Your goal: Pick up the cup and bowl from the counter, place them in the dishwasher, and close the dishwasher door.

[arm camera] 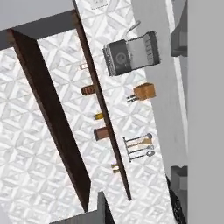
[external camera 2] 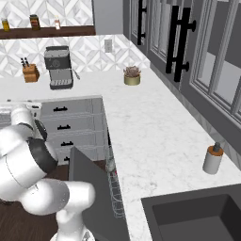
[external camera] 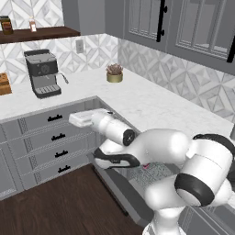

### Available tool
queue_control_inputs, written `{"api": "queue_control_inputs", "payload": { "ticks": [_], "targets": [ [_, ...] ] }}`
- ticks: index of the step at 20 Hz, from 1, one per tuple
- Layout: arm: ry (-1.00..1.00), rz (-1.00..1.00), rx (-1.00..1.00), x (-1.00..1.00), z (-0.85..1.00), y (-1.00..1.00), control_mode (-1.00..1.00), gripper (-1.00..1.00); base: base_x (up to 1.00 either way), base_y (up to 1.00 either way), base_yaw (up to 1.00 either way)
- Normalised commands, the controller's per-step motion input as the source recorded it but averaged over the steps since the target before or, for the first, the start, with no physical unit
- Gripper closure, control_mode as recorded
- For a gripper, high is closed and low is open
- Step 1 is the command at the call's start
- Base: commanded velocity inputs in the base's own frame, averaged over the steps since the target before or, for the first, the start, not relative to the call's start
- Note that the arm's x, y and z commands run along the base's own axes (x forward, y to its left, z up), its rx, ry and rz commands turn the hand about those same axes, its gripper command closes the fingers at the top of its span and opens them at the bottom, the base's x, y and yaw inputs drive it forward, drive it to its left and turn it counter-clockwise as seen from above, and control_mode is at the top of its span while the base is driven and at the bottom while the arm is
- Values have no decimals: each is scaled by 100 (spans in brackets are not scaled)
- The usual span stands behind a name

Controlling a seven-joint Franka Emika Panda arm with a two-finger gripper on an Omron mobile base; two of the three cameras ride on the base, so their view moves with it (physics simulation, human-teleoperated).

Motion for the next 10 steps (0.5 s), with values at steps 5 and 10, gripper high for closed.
{"api": "queue_control_inputs", "payload": {
  "ticks": [5,10],
  "targets": [
    [-100,3,-63,0,-18,23,-100,-100,0,0,0],
    [-48,12,8,-7,98,95,-100,-100,0,0,0]
  ]
}}
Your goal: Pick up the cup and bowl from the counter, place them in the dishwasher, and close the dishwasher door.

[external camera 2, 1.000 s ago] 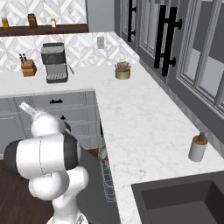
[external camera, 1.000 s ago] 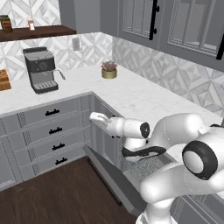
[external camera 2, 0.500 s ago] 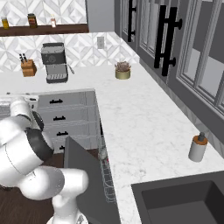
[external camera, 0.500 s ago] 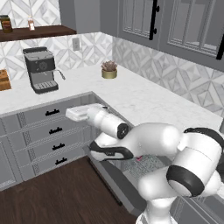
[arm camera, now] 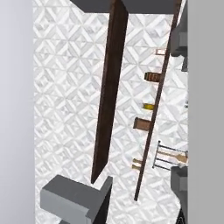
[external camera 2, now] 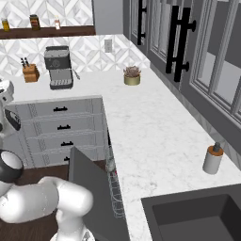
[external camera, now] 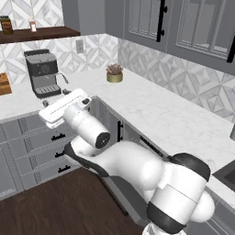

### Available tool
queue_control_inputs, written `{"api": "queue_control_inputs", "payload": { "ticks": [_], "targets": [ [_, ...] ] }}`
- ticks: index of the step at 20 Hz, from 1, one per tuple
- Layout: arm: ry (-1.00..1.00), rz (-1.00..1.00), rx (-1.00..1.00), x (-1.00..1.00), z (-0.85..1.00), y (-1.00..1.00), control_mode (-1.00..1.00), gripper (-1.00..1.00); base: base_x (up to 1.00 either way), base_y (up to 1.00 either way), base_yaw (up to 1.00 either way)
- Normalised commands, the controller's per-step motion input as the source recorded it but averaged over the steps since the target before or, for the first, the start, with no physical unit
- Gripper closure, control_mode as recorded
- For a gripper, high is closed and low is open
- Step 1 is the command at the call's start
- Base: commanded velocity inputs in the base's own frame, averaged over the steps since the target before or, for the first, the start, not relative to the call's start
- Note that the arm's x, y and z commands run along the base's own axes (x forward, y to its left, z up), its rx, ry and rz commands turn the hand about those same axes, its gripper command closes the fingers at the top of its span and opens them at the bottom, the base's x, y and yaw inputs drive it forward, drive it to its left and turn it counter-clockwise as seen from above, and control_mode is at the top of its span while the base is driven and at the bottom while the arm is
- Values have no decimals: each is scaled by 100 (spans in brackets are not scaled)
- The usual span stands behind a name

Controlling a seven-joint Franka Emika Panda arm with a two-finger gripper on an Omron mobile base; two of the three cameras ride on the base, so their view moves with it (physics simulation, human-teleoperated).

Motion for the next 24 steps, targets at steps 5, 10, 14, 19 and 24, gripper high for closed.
{"api": "queue_control_inputs", "payload": {
  "ticks": [5,10,14,19,24],
  "targets": [
    [14,27,57,2,56,82,-100,-100,0,0,0],
    [47,47,100,-6,-56,0,-100,-100,0,0,0],
    [50,45,100,-22,-49,0,-100,-100,0,0,0],
    [54,45,100,-30,-35,0,-100,-100,0,0,0],
    [69,37,100,-15,-1,-7,-100,-100,0,0,0]
  ]
}}
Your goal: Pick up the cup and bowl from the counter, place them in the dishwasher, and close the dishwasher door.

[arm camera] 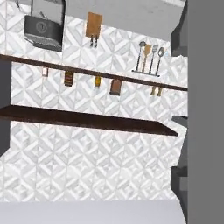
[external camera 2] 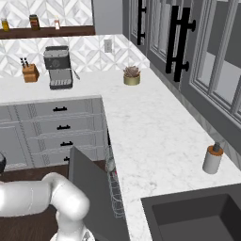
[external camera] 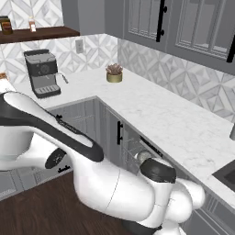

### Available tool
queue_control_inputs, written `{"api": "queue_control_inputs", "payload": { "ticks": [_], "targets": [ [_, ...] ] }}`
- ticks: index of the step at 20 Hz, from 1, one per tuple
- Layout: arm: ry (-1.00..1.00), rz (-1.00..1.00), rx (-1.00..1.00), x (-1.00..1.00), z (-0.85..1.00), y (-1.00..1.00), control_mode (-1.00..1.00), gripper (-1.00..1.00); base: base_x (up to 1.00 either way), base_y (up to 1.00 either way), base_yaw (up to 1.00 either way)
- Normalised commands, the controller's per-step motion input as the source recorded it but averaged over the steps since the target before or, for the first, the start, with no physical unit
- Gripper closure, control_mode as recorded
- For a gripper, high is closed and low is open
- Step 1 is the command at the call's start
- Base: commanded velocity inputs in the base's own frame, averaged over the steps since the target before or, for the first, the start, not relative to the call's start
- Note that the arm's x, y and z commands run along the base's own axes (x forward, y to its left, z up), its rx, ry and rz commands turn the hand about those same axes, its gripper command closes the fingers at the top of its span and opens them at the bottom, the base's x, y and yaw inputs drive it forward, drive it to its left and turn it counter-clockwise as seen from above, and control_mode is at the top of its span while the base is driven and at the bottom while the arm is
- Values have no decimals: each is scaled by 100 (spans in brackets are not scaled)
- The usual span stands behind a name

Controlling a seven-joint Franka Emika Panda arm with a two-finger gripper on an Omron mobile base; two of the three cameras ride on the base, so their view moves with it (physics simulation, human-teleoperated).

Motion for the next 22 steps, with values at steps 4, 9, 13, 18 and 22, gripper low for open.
{"api": "queue_control_inputs", "payload": {
  "ticks": [4,9,13,18,22],
  "targets": [
    [73,-3,54,97,-62,-83,-100,-100,0,0,0],
    [-7,-32,3,12,-100,-100,-100,-100,0,0,0],
    [-6,-47,0,-41,-100,-100,-100,-100,0,0,0],
    [27,-58,-3,-21,-100,-67,-100,-100,0,0,0],
    [36,-43,47,42,-100,62,-100,-100,0,0,0]
  ]
}}
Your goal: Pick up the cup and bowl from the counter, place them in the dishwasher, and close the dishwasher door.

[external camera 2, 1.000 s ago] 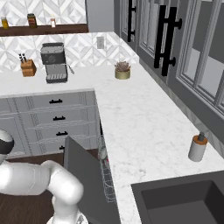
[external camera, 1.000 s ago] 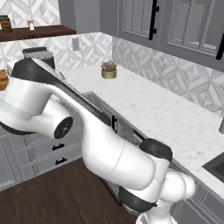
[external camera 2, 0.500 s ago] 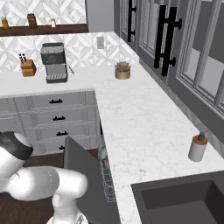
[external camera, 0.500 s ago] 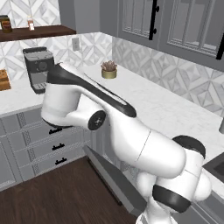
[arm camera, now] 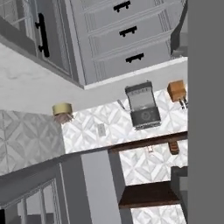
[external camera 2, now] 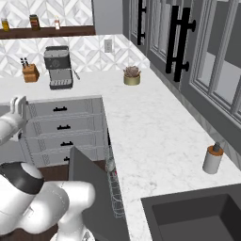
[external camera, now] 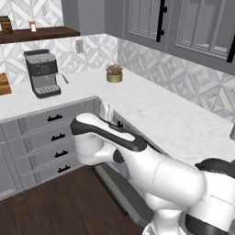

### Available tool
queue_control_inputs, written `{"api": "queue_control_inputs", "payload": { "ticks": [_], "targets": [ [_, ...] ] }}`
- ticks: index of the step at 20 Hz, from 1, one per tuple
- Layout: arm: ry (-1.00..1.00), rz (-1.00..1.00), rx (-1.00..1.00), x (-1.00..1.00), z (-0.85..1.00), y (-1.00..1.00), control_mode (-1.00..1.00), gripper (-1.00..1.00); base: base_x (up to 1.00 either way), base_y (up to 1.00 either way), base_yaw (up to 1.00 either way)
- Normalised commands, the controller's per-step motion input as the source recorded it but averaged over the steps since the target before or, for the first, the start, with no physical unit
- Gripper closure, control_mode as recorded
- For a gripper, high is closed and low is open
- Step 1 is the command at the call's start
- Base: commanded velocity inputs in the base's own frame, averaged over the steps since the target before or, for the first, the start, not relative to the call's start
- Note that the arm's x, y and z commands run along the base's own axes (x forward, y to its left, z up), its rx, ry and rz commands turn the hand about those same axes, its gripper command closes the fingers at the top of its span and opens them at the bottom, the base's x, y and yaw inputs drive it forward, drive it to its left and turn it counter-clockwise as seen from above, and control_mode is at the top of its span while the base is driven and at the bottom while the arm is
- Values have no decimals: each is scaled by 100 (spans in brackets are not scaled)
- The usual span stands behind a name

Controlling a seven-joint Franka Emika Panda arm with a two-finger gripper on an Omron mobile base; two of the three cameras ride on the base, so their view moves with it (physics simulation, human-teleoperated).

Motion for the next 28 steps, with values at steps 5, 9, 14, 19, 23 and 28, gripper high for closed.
{"api": "queue_control_inputs", "payload": {
  "ticks": [5,9,14,19,23,28],
  "targets": [
    [33,-34,65,11,-100,93,-100,-100,0,0,0],
    [54,-53,52,0,-90,59,-100,-100,0,0,0],
    [68,-53,54,-9,-50,46,-100,-100,0,0,0],
    [79,-51,45,-7,-48,8,-100,-100,0,0,0],
    [26,-45,14,-14,-61,1,-100,-100,0,0,0],
    [-10,0,0,-16,-17,28,-100,-100,0,0,0]
  ]
}}
